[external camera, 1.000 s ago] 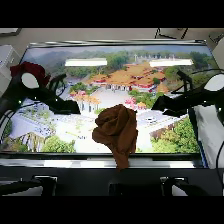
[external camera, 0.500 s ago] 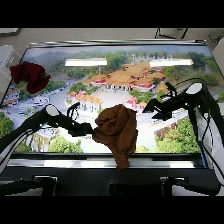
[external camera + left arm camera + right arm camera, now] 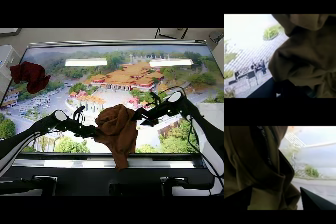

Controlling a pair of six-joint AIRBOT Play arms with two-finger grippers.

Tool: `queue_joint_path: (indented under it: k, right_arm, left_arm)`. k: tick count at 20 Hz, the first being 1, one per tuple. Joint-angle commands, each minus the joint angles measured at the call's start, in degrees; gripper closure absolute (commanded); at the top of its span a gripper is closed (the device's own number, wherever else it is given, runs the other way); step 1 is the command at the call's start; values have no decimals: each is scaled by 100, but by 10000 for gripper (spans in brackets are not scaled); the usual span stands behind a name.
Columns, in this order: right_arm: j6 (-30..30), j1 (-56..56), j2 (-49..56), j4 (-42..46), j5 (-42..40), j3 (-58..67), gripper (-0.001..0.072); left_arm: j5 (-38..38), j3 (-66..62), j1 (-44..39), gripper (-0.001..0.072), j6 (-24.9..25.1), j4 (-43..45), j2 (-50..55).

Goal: Fold the clothes and pants, and hang the long-sleeved shirts on hangers.

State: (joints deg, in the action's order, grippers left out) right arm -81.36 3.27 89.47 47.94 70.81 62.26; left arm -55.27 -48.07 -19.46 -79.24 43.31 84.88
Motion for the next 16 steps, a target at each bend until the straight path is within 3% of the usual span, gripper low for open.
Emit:
queue_joint_path:
  k: [1, 2, 3, 4, 8, 11, 16]
  right_arm:
    - [149, 308, 350, -426, -229, -37, 14]
    - [157, 348, 417, -435, -229, -37, 152]
    - [229, 337, 424, -428, -251, -35, 440]
    - [282, 330, 385, -435, -205, 15, 657]
    - [535, 330, -258, 308, 11, 1145, 661]
    - [533, 330, -1073, 1213, -369, 2776, 661]
    - [315, 334, -2529, 1405, -977, 4225, 660]
  left_arm:
    - [72, 7, -17, 682, -39, -44, -2]
    - [72, 7, -13, 683, -37, -44, -15]
    - [68, -2, 2, 683, -17, -37, -50]
    - [66, -44, 46, 684, -17, -15, -120]
    - [63, -835, 584, 684, 367, 74, -837]
    - [-26, -2118, 1075, 684, 367, 57, -1648]
    - [-57, -4597, 1248, 683, 367, 59, -2841]
